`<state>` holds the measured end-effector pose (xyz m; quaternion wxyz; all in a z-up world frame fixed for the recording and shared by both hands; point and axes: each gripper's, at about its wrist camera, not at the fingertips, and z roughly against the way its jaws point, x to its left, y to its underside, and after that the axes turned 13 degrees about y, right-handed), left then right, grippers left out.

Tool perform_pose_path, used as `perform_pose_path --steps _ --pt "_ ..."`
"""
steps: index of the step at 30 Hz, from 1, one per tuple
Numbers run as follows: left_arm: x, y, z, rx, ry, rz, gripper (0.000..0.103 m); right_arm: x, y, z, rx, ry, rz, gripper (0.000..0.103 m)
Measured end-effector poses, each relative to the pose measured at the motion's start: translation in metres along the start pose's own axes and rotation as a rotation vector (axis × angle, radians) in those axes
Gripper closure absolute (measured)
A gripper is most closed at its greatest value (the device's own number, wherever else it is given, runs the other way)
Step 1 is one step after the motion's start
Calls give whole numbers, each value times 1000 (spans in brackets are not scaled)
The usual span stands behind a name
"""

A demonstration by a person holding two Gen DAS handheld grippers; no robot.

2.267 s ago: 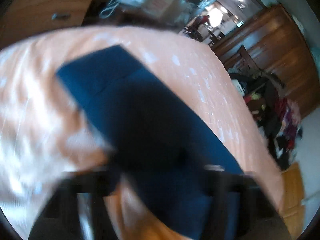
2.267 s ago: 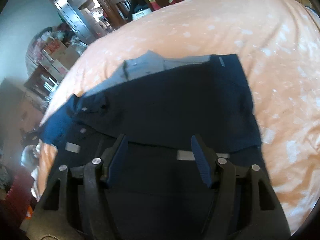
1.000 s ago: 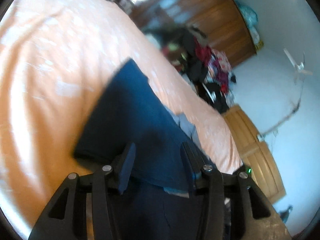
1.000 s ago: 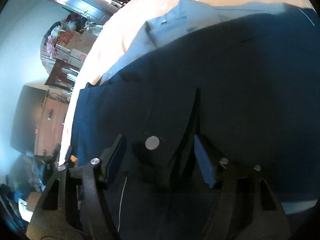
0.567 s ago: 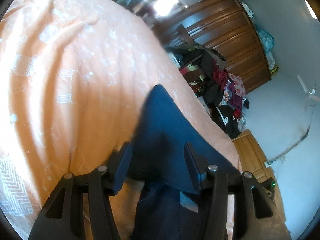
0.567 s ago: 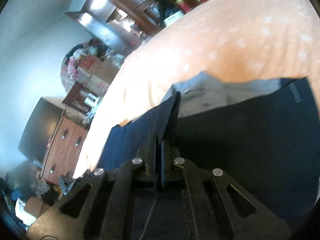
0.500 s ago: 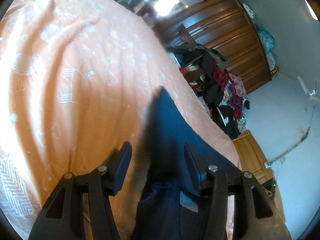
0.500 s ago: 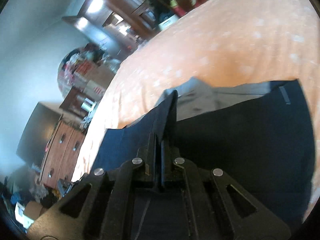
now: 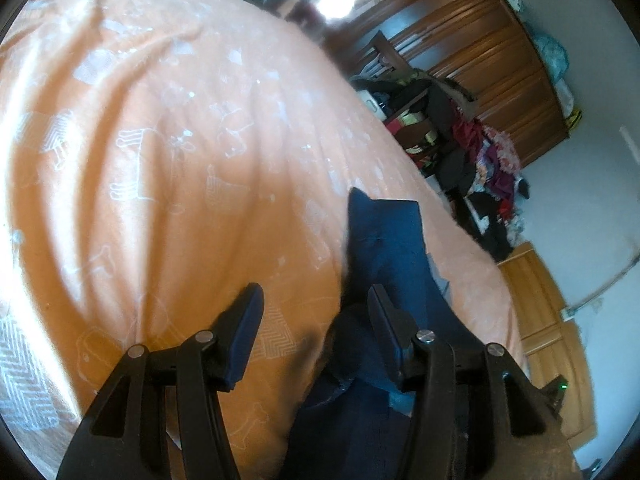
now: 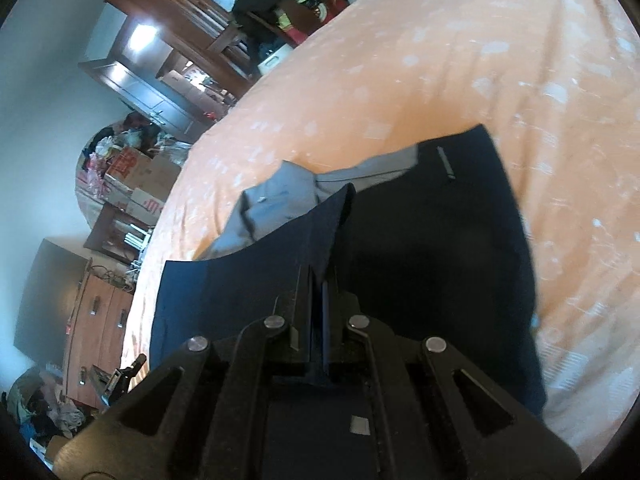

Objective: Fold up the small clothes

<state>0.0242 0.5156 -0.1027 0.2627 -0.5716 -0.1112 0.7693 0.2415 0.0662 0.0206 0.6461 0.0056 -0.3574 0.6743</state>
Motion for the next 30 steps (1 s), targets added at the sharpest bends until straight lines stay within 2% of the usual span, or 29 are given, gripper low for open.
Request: perform_pose_path --steps 4,8,10,11,12,13,15,16,17,19,21,22,23,24,25,26,28,30 --pt "-12 -6 -5 42 -64 -13 47 -13 1 2 -1 17 -2 101" --pt "-62 -15 -19 96 -111 -244 47 -14 -1 -1 0 23 20 101" --pt "-74 -14 -44 196 -146 -326 47 -14 -2 -1 -4 21 26 101" --pt "-70 -8 -68 298 -212 -374 47 -14 -3 -1 -6 22 27 101" --pt "-62 -3 -85 366 -268 -388 47 -14 -3 0 -7 26 25 101" --pt "-50 2 -97 420 -291 -369 47 -16 -3 -1 -5 29 21 101" --pt "-51 -3 -97 423 -290 -353 49 -22 -2 -3 10 32 15 100" --pt "-60 -6 -91 405 -273 -359 54 -23 -1 -4 24 41 27 100" --pt "-70 -12 -80 356 -200 -353 56 -24 0 -4 28 49 39 100" --pt "-85 -18 -68 300 -155 -382 56 -23 2 -4 35 70 67 100" --pt "-97 -22 -75 291 -180 -453 55 -26 2 -3 27 80 58 98" --pt "-94 -23 -88 325 -222 -482 50 -29 2 -2 22 82 48 97" --pt "-78 -24 -112 384 -308 -502 50 -32 2 -2 20 82 38 97" --pt "-62 -26 -125 425 -330 -474 50 -34 3 -2 20 84 33 97" --pt "-47 -30 -132 447 -305 -417 48 -37 3 -2 22 93 33 97" --pt "-44 -39 -131 428 -269 -384 47 -39 4 -2 27 103 35 97" --pt "-53 -46 -121 409 -249 -399 54 -41 5 2 24 113 42 97" --pt "-59 -55 -95 352 -184 -374 54 -39 6 4 23 103 58 96"
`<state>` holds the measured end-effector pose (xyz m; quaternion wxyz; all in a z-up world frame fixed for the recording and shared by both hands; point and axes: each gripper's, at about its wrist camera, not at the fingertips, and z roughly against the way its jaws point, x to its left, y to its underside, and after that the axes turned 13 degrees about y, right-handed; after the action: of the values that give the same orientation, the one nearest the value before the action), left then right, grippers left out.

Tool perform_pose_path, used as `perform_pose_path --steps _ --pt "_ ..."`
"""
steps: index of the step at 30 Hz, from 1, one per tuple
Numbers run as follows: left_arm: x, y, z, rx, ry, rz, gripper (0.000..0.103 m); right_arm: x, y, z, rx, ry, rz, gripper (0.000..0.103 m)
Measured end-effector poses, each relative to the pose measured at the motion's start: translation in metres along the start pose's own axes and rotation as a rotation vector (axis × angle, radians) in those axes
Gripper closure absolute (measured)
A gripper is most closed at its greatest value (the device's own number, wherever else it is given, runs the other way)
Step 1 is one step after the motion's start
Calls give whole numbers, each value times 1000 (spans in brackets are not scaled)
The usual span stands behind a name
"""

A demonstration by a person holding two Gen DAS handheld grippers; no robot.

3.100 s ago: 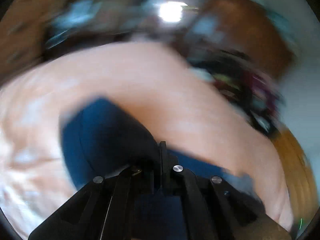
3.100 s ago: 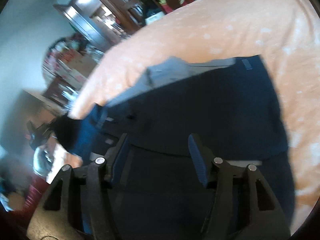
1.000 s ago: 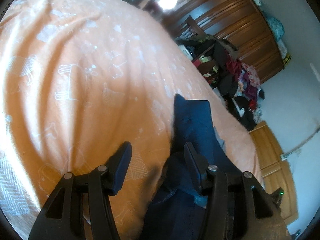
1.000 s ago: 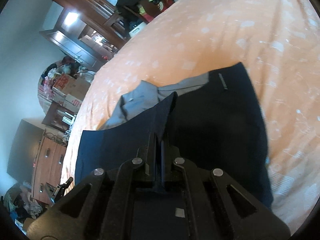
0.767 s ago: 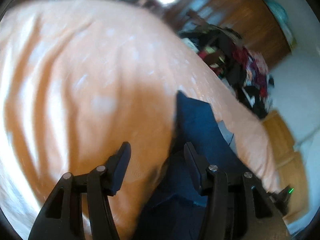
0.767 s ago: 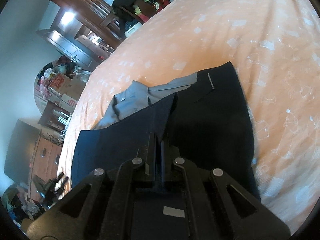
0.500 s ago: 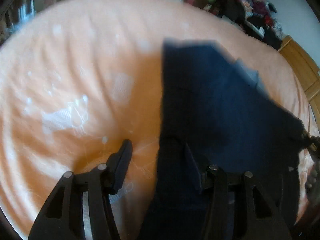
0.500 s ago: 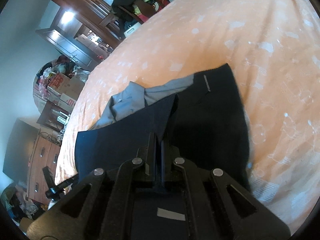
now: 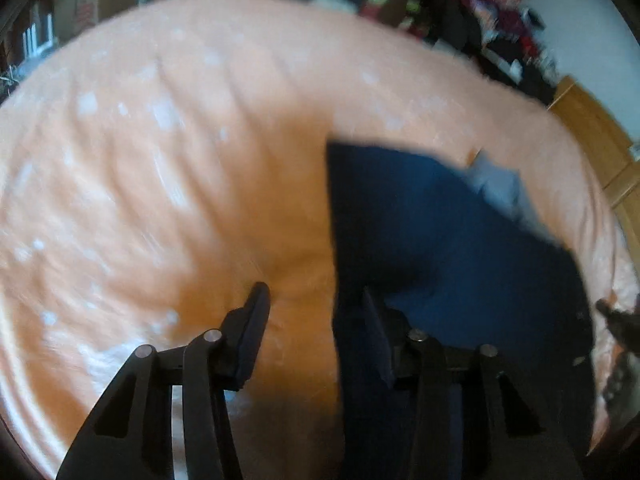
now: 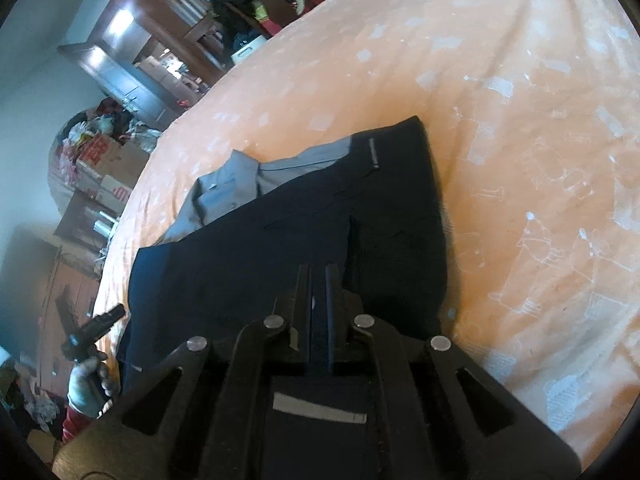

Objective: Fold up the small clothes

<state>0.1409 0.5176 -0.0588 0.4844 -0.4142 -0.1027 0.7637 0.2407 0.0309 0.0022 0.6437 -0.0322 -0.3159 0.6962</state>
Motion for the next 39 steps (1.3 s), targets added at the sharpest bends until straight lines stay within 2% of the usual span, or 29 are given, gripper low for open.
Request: perform_pose_path --steps 2,4,5,7,8,9,10,11,12,13,15,18,20,22,25,26,27,29,30,31,32,33,34,35,36,39 --pt "-4 7 18 -24 31 -17 54 7 5 -1 10 -17 24 94" --pt "-21 27 23 25 57 -111 53 15 13 -7 36 -39 42 90" --pt "-30 41 18 90 5 -181 53 19 19 -11 54 -49 51 86" --pt "-33 66 4 211 -168 -288 47 26 29 -13 76 -63 59 82" --pt "-30 72 9 197 -202 -319 46 27 34 -12 83 -71 59 79" --pt "-21 69 22 163 -266 -294 36 27 38 -10 86 -77 57 75" --pt "-15 67 29 147 -336 -277 49 27 43 -7 87 -81 54 72" --pt "-8 64 40 117 -397 -247 59 24 47 -2 86 -83 49 67" --pt "6 59 62 55 -315 -144 64 19 52 3 86 -83 39 63" --pt "9 57 71 31 -280 -107 64 16 54 6 86 -82 32 62" --pt "-7 64 87 9 -220 -140 62 7 61 12 91 -78 17 62" --pt "-43 90 86 94 -27 -220 48 -3 68 19 92 -70 -9 62" --pt "-52 105 75 164 -18 -251 48 -6 70 21 89 -73 -25 61" --pt "-48 101 61 190 -95 -240 49 -5 71 21 89 -75 -24 61" --pt "-23 81 57 142 -156 -129 54 7 70 20 91 -85 1 61" --pt "-16 81 61 121 -128 -80 54 15 70 23 84 -93 20 61" --pt "-8 84 70 90 -102 -40 54 25 70 27 73 -101 41 61" --pt "-1 95 82 54 -105 -14 55 50 67 33 57 -130 102 61" --pt "5 98 90 33 -105 14 60 73 66 34 51 -168 158 62" --pt "14 105 98 24 -111 36 81 93 67 33 55 -200 209 62" --pt "23 104 102 19 -94 76 85 117 67 29 66 -234 271 64" --pt "26 103 111 15 -61 114 85 139 67 25 75 -264 327 69" --pt "20 106 112 9 -53 115 87 166 67 20 85 -305 393 71" --pt "6 106 124 -11 -35 81 85 196 67 12 104 -358 458 75" --pt "-16 108 136 -34 22 5 84 217 66 5 122 -401 497 78" --pt "-47 107 132 -12 159 -112 81 277 59 -30 215 -536 573 79"
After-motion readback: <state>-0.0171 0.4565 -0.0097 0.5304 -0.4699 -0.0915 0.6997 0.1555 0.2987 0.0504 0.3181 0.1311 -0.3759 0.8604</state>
